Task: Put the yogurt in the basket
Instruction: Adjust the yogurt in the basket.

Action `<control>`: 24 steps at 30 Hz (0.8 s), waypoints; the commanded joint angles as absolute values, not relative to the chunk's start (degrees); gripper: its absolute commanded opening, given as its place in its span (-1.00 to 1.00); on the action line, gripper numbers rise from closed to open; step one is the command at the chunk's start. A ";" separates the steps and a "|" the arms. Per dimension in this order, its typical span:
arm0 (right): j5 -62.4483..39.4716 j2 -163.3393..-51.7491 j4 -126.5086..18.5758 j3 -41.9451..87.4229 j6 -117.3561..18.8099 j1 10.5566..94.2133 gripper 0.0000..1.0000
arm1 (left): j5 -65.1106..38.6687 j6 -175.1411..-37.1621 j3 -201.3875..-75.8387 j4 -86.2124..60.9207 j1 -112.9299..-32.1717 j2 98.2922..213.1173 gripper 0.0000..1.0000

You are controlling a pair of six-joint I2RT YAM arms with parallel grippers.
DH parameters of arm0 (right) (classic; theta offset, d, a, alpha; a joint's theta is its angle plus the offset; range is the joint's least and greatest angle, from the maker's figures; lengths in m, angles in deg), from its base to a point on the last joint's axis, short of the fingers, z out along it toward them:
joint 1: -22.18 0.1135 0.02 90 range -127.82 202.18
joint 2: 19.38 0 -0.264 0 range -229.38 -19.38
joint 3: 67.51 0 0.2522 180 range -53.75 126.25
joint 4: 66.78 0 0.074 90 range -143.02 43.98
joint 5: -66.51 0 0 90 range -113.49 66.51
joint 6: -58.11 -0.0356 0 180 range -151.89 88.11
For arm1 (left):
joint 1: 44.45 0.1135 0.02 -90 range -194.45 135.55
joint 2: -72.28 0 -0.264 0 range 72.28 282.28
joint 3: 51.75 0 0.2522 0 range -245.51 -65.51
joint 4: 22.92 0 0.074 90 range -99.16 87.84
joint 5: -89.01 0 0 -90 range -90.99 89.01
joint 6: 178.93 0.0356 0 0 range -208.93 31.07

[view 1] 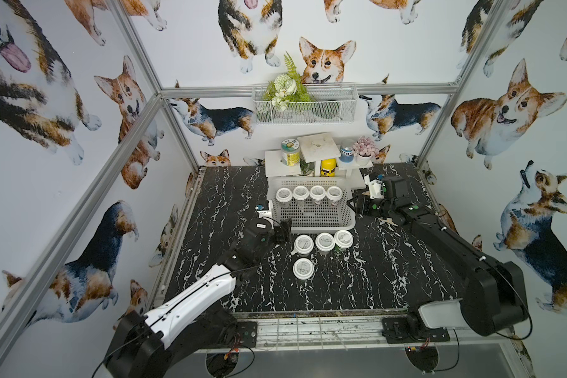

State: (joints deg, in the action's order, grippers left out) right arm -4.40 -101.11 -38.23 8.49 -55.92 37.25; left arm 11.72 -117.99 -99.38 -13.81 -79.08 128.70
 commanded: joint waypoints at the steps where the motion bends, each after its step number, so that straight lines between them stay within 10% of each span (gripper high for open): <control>1: -9.51 -106.80 -36.76 13.37 -53.75 39.44 -0.04 | 15.33 -119.59 -97.58 -19.82 -78.81 125.41 0.55; 24: -14.85 -122.63 -42.76 19.50 -55.27 41.08 -0.16 | 19.41 -120.66 -90.65 -25.78 -76.73 120.35 0.55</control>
State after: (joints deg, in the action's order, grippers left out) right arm -14.67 -121.38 -39.54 18.96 -55.57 40.93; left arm 18.56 -120.72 -90.59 -23.51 -76.83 120.44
